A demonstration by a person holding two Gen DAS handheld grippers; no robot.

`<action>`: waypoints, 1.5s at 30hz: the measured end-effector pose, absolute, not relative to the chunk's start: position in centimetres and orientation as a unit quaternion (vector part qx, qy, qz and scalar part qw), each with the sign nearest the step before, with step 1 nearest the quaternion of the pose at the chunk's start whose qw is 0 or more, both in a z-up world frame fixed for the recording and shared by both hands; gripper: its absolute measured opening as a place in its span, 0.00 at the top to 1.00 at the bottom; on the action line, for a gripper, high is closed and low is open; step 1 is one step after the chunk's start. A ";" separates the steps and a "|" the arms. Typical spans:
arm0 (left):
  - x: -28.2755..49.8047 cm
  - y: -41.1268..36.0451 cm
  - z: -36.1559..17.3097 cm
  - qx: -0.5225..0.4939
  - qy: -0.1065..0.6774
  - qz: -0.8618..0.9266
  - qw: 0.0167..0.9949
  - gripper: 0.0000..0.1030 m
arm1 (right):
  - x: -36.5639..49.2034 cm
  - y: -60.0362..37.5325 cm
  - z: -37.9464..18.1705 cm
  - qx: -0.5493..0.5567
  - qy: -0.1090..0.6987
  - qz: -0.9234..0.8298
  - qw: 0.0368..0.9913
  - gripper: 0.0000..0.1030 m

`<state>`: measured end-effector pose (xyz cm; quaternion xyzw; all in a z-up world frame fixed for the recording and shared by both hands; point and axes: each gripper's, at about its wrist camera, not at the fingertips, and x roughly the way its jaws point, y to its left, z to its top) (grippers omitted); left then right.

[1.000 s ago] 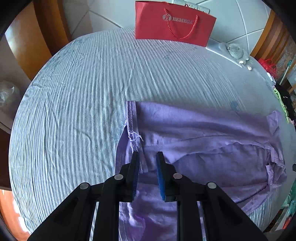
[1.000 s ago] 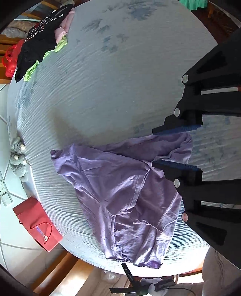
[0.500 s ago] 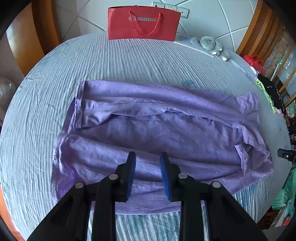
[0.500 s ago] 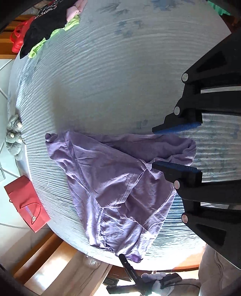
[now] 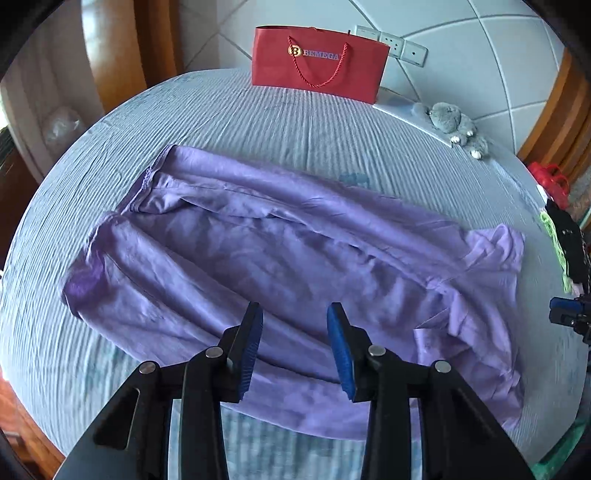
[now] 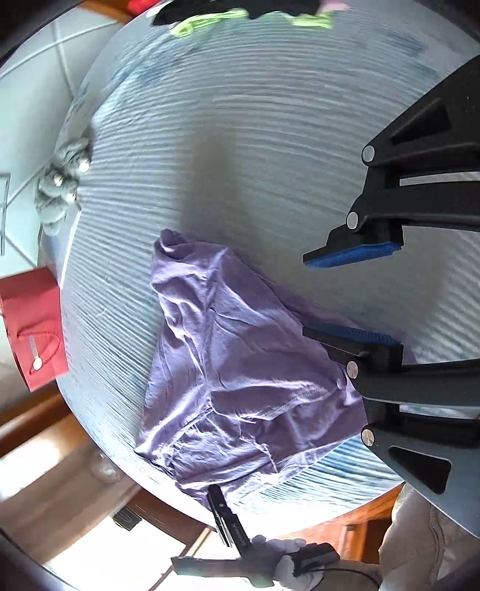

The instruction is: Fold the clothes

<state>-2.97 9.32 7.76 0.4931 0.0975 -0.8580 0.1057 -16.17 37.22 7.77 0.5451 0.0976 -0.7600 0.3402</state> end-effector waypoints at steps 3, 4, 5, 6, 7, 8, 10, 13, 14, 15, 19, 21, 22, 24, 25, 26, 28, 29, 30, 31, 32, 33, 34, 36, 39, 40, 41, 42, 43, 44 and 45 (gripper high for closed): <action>-1.9 14.3 8.2 0.483 0.112 -0.851 0.175 0.63 | -19.0 38.1 7.2 0.515 0.146 -0.735 0.417 0.70; -1.6 15.7 8.2 0.483 0.125 -0.844 0.196 0.60 | -19.9 38.3 7.0 0.505 0.160 -0.725 0.440 0.70; -1.3 17.2 8.1 0.484 0.138 -0.837 0.213 0.56 | -20.6 38.4 6.9 0.497 0.175 -0.717 0.456 0.70; -1.1 18.5 8.1 0.487 0.149 -0.831 0.224 0.46 | -21.2 38.4 6.8 0.490 0.190 -0.710 0.468 0.70; -1.0 19.6 8.0 0.489 0.154 -0.826 0.232 0.42 | -21.8 38.4 6.7 0.484 0.204 -0.703 0.480 0.70; -1.0 20.7 8.0 0.492 0.160 -0.822 0.241 0.42 | -22.3 38.4 6.9 0.477 0.211 -0.698 0.490 0.70; -0.8 22.8 7.9 0.496 0.170 -0.812 0.255 0.42 | -23.3 38.1 7.1 0.469 0.212 -0.690 0.509 0.67; -1.2 24.7 7.5 0.498 0.180 -0.805 0.270 0.34 | -24.7 37.3 7.3 0.455 0.222 -0.683 0.527 0.35; -1.3 25.2 7.4 0.497 0.183 -0.803 0.274 0.30 | -25.0 37.0 7.3 0.450 0.227 -0.680 0.532 0.29; -1.5 25.6 7.3 0.495 0.186 -0.802 0.276 0.25 | -25.3 36.8 7.3 0.446 0.234 -0.677 0.537 0.27; -1.7 26.9 7.1 0.492 0.184 -0.798 0.296 0.25 | -26.1 35.9 7.1 0.428 0.258 -0.670 0.549 0.20; -1.4 27.5 7.3 0.491 0.187 -0.792 0.312 0.24 | -26.4 35.7 7.0 0.423 0.266 -0.667 0.553 0.16; -1.1 27.6 7.3 0.490 0.191 -0.789 0.318 0.24 | -26.5 35.6 6.9 0.421 0.270 -0.665 0.555 0.16; -0.2 27.7 7.3 0.488 0.209 -0.782 0.326 0.24 | -26.8 35.6 6.7 0.419 0.273 -0.662 0.559 0.16; 0.3 27.8 7.3 0.488 0.217 -0.778 0.330 0.23 | -26.9 35.6 6.6 0.418 0.274 -0.660 0.562 0.16; 0.7 27.8 7.2 0.488 0.227 -0.775 0.333 0.23 | -26.9 35.5 6.5 0.417 0.275 -0.658 0.564 0.16; 1.3 28.2 6.5 0.494 0.237 -0.766 0.335 0.23 | -27.0 35.3 6.2 0.415 0.278 -0.655 0.567 0.16; 1.3 28.7 6.2 0.498 0.238 -0.764 0.336 0.23 | -27.0 35.2 6.0 0.415 0.280 -0.652 0.569 0.15; 1.4 29.1 6.0 0.501 0.240 -0.761 0.336 0.23 | -27.0 35.1 5.8 0.415 0.281 -0.650 0.571 0.15; 1.5 29.4 5.8 0.503 0.243 -0.759 0.335 0.23 | -26.9 35.0 5.7 0.415 0.282 -0.647 0.574 0.15; 1.5 29.7 5.7 0.504 0.247 -0.756 0.336 0.23 | -26.8 34.8 5.5 0.414 0.283 -0.643 0.579 0.15; 1.6 30.0 5.7 0.505 0.251 -0.754 0.338 0.23 | -26.7 34.7 5.4 0.413 0.285 -0.640 0.582 0.15; 1.7 30.2 5.7 0.505 0.252 -0.752 0.340 0.23 | -26.6 34.5 5.3 0.412 0.287 -0.637 0.585 0.15; 1.7 30.7 5.4 0.507 0.253 -0.749 0.343 0.23 | -26.4 34.2 5.1 0.412 0.291 -0.630 0.591 0.15; 1.6 31.2 4.6 0.516 0.259 -0.741 0.343 0.23 | -26.4 33.7 4.7 0.412 0.295 -0.625 0.594 0.15; 1.6 31.3 4.3 0.519 0.261 -0.739 0.342 0.23 | -26.4 33.5 4.6 0.412 0.296 -0.624 0.594 0.15; 1.5 31.5 4.1 0.520 0.263 -0.737 0.342 0.23 | -26.4 33.4 4.5 0.412 0.297 -0.624 0.594 0.15; 1.5 31.6 3.9 0.519 0.262 -0.737 0.344 0.23 | -26.5 33.3 4.4 0.412 0.297 -0.623 0.595 0.15; 1.5 31.7 3.9 0.518 0.260 -0.738 0.347 0.23 | -26.5 33.2 4.3 0.412 0.296 -0.623 0.595 0.15; 1.4 31.9 3.8 0.516 0.259 -0.738 0.350 0.23 | -26.6 33.1 4.1 0.413 0.296 -0.622 0.596 0.17; 1.4 31.9 3.7 0.514 0.261 -0.737 0.354 0.23 | -26.6 33.0 4.0 0.413 0.298 -0.621 0.596 0.20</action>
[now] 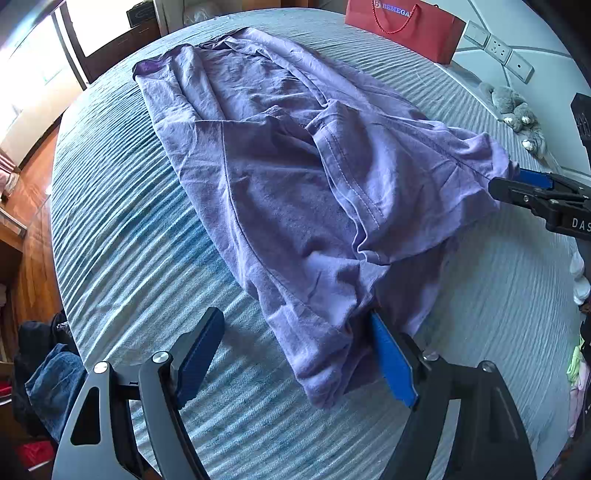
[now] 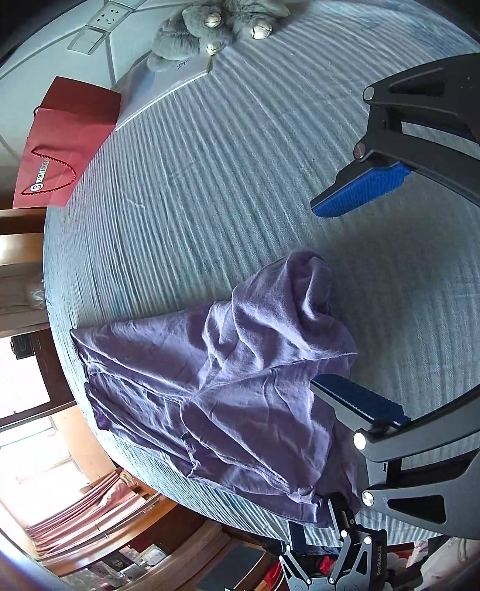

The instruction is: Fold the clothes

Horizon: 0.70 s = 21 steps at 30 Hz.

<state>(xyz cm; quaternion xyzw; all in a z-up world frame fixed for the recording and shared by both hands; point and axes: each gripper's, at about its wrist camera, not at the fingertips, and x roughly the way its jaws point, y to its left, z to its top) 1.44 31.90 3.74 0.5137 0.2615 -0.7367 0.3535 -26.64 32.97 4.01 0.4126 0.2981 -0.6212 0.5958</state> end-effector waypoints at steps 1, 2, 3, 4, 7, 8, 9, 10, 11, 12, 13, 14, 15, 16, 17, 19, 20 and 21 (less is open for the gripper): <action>1.5 32.0 3.7 0.512 0.264 -0.736 0.357 0.23 | -26.6 32.8 3.9 0.412 0.301 -0.620 0.596 0.23; 1.5 32.2 3.6 0.510 0.265 -0.735 0.359 0.23 | -26.6 32.7 3.7 0.413 0.303 -0.618 0.597 0.27; 1.5 32.3 3.6 0.509 0.266 -0.734 0.362 0.23 | -26.5 32.6 3.5 0.413 0.305 -0.615 0.599 0.28; 1.5 32.6 3.5 0.509 0.266 -0.733 0.364 0.23 | -26.4 32.6 3.4 0.411 0.308 -0.614 0.600 0.28; 1.3 33.5 3.3 0.513 0.260 -0.732 0.367 0.24 | -26.0 32.6 3.1 0.402 0.316 -0.611 0.604 0.31; 1.3 33.7 3.3 0.511 0.263 -0.731 0.368 0.24 | -25.9 32.6 3.2 0.396 0.321 -0.614 0.603 0.37; 1.3 33.9 3.2 0.512 0.264 -0.730 0.368 0.25 | -25.8 32.7 3.2 0.391 0.326 -0.617 0.600 0.45; 1.3 34.1 3.3 0.512 0.265 -0.729 0.368 0.27 | -25.7 32.7 3.3 0.387 0.331 -0.618 0.599 0.48; 1.3 34.4 3.3 0.512 0.264 -0.731 0.365 0.29 | -25.7 32.7 3.3 0.385 0.334 -0.617 0.600 0.57; 1.3 34.7 3.5 0.512 0.262 -0.734 0.361 0.36 | -25.6 32.8 3.3 0.384 0.334 -0.612 0.605 0.67; 1.2 35.0 3.6 0.512 0.259 -0.737 0.357 0.49 | -25.4 32.8 3.4 0.383 0.335 -0.608 0.610 0.72; 1.1 35.4 3.7 0.511 0.257 -0.740 0.352 0.58 | -25.1 32.8 3.4 0.380 0.338 -0.605 0.612 0.77; 1.0 35.6 3.8 0.510 0.255 -0.745 0.347 0.74 | -24.9 32.7 3.4 0.377 0.344 -0.605 0.611 0.78; 0.9 35.7 3.8 0.510 0.254 -0.748 0.341 0.85 | -24.6 32.6 3.3 0.376 0.347 -0.604 0.611 0.83; 0.8 35.7 3.8 0.510 0.255 -0.750 0.335 0.87 | -24.5 32.5 3.4 0.378 0.346 -0.602 0.613 0.86; 0.9 35.6 3.7 0.510 0.259 -0.753 0.326 0.92 | -24.3 32.4 3.4 0.383 0.344 -0.598 0.615 0.87; 1.1 35.6 3.7 0.509 0.262 -0.755 0.321 0.93 | -24.2 32.4 3.4 0.385 0.344 -0.596 0.614 0.88; 1.1 35.6 3.6 0.509 0.263 -0.756 0.317 0.93 | -24.2 32.4 3.5 0.388 0.343 -0.596 0.614 0.88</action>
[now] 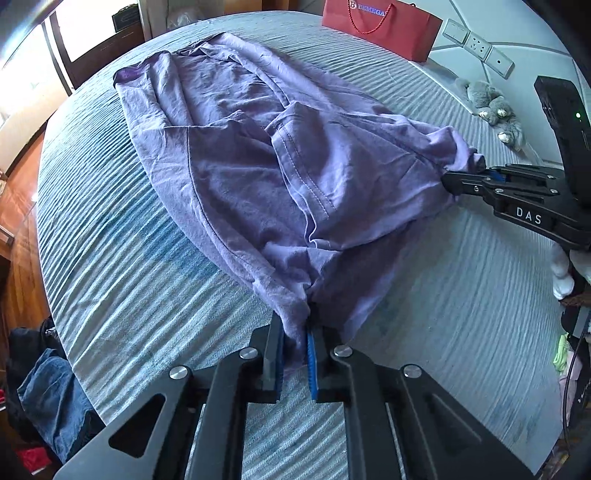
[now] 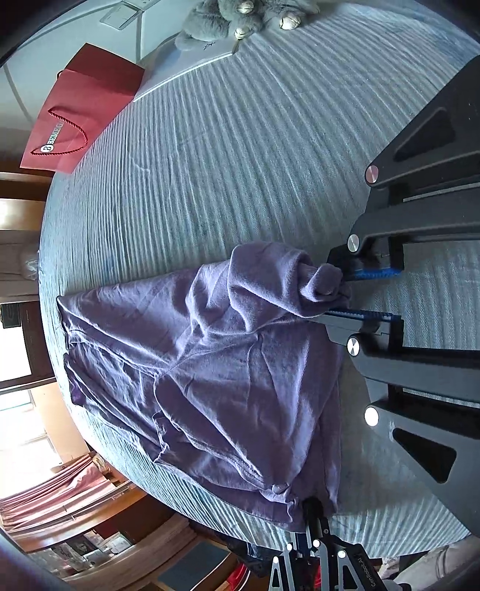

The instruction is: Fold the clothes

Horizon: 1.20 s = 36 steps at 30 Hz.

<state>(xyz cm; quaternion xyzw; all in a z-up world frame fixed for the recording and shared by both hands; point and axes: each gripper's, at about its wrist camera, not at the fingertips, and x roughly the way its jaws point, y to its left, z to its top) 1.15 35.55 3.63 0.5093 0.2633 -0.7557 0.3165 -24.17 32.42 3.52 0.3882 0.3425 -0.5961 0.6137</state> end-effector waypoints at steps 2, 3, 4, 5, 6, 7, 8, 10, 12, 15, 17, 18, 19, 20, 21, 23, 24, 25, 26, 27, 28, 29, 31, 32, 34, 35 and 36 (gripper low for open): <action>1.3 35.6 3.7 0.508 0.264 -0.759 0.309 0.94 | -24.2 32.5 3.7 0.391 0.340 -0.597 0.612 0.89; 1.4 35.7 3.8 0.507 0.262 -0.762 0.306 0.95 | -24.2 32.5 3.9 0.391 0.339 -0.599 0.611 0.89; 1.4 35.7 4.1 0.505 0.258 -0.766 0.303 0.95 | -24.2 32.5 4.1 0.392 0.336 -0.600 0.611 0.89; 1.5 35.6 4.3 0.502 0.256 -0.769 0.301 0.95 | -24.3 32.6 4.3 0.392 0.332 -0.603 0.611 0.89; 1.6 35.5 4.6 0.499 0.257 -0.772 0.299 0.95 | -24.3 32.6 4.6 0.392 0.328 -0.605 0.611 0.89; 1.7 35.4 4.9 0.496 0.256 -0.775 0.297 0.95 | -24.3 32.6 4.9 0.391 0.325 -0.606 0.611 0.89; 1.8 35.0 5.4 0.493 0.252 -0.779 0.295 0.95 | -24.3 32.6 5.3 0.391 0.321 -0.608 0.612 0.89; 2.0 34.1 6.5 0.485 0.247 -0.787 0.291 0.95 | -24.3 32.5 6.1 0.392 0.312 -0.609 0.615 0.89; 2.5 32.5 7.7 0.475 0.250 -0.794 0.285 0.95 | -24.3 32.1 7.2 0.387 0.304 -0.613 0.618 0.89; 1.8 29.0 9.8 0.461 0.251 -0.804 0.279 0.95 | -24.1 31.0 9.1 0.379 0.290 -0.620 0.623 0.89; 2.3 26.8 10.7 0.451 0.255 -0.811 0.273 0.95 | -23.8 29.8 10.4 0.372 0.282 -0.624 0.627 0.89; 2.6 25.3 11.4 0.446 0.256 -0.814 0.270 0.95 | -23.6 29.0 11.0 0.367 0.282 -0.627 0.627 0.89; 2.9 23.4 12.1 0.441 0.257 -0.818 0.265 0.95 | -23.4 28.1 11.6 0.361 0.282 -0.630 0.627 0.89; 2.8 21.6 12.4 0.437 0.258 -0.822 0.259 0.95 | -23.1 27.0 12.1 0.354 0.283 -0.633 0.627 0.89; 2.9 20.0 12.8 0.433 0.257 -0.826 0.254 0.95 | -22.7 25.6 12.6 0.348 0.282 -0.637 0.627 0.89; 2.9 16.1 13.2 0.427 0.258 -0.832 0.242 0.95 | -22.2 22.0 13.5 0.339 0.279 -0.644 0.626 0.89; 2.9 13.9 13.4 0.424 0.259 -0.835 0.236 0.95 | -21.9 20.3 13.9 0.334 0.278 -0.648 0.626 0.89; 2.8 11.5 13.5 0.423 0.258 -0.837 0.230 0.95 | -21.6 18.5 14.4 0.330 0.276 -0.651 0.625 0.89; 2.7 9.1 13.6 0.422 0.258 -0.840 0.224 0.95 | -21.3 16.7 14.8 0.325 0.275 -0.655 0.625 0.89; 2.5 6.6 13.6 0.422 0.257 -0.842 0.218 0.95 | -21.2 14.8 15.2 0.322 0.273 -0.658 0.624 0.89; 2.2 4.1 13.6 0.424 0.255 -0.843 0.212 0.95 | -21.2 12.5 15.5 0.321 0.270 -0.662 0.621 0.89; 2.0 1.6 13.6 0.427 0.254 -0.843 0.206 0.95 | -21.2 10.2 15.5 0.323 0.269 -0.664 0.619 0.89; 1.7 -3.1 13.5 0.438 0.256 -0.840 0.194 0.95 | -21.4 5.1 15.0 0.337 0.272 -0.664 0.610 0.89; 1.6 -5.3 13.2 0.445 0.259 -0.837 0.185 0.95 | -21.5 2.5 14.7 0.343 0.274 -0.664 0.605 0.89; 1.0 -8.8 12.1 0.461 0.262 -0.830 0.172 0.95 | -21.5 -2.1 13.5 0.362 0.281 -0.660 0.595 0.89; 0.7 -10.1 11.5 0.468 0.262 -0.827 0.167 0.95 | -21.5 -4.3 12.6 0.374 0.288 -0.655 0.590 0.89; 0.5 -11.4 10.9 0.472 0.265 -0.825 0.163 0.95 | -21.4 -6.2 11.7 0.382 0.296 -0.651 0.585 0.89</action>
